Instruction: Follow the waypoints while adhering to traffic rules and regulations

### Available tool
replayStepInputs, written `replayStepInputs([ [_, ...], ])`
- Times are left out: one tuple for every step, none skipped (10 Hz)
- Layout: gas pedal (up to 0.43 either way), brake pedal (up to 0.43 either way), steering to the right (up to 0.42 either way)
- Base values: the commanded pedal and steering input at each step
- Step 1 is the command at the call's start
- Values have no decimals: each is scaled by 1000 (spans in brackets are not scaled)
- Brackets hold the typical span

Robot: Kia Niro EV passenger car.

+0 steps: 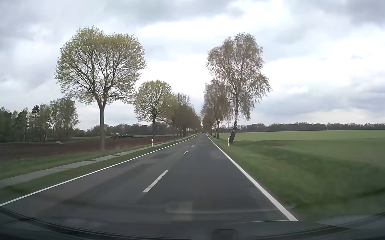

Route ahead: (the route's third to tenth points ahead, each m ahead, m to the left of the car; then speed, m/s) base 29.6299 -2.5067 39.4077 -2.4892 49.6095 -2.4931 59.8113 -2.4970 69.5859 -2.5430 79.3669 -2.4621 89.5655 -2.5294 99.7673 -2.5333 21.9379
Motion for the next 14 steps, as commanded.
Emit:
replayStepInputs([
  [87,6,-1],
  [87,0,-1],
  [87,6,-2],
  [87,0,-2],
  [87,0,-2],
  [87,0,-3],
  [87,0,-3],
  [87,0,-2],
  [87,6,-2],
  [87,0,-2],
  [87,6,-2],
  [87,0,-1],
  [87,0,-1],
  [87,0,0],
])
